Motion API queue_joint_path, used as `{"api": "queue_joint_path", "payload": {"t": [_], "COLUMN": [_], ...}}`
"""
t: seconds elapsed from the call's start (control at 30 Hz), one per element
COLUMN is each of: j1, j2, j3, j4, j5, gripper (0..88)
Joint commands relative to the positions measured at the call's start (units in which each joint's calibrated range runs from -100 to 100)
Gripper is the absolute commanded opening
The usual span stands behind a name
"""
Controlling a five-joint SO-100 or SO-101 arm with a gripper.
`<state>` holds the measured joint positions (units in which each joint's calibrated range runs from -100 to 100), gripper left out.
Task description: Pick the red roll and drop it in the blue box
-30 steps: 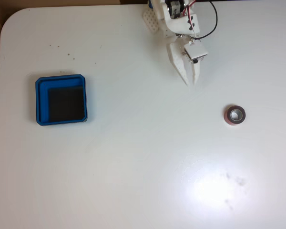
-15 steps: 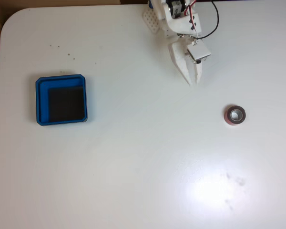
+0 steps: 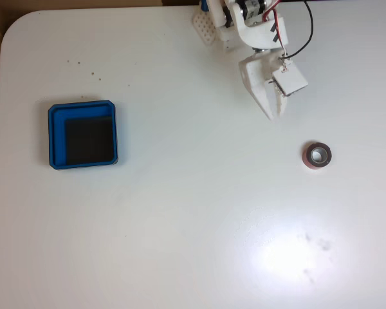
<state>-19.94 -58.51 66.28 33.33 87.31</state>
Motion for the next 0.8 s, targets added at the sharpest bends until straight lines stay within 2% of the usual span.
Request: {"api": "queue_joint_path", "payload": {"t": [0.0,0.27,0.6,0.77], "j1": [-0.43,-0.43,-0.43,-0.53], "j2": [6.08,21.39,42.54,49.65], "j3": [-8.87,-27.82,-52.44,-57.74], "j4": [-0.58,0.83,25.50,27.72], "j5": [-0.19,-0.28,-0.28,-0.28], "gripper": [0.6,0.6,0.8,7.1]}}
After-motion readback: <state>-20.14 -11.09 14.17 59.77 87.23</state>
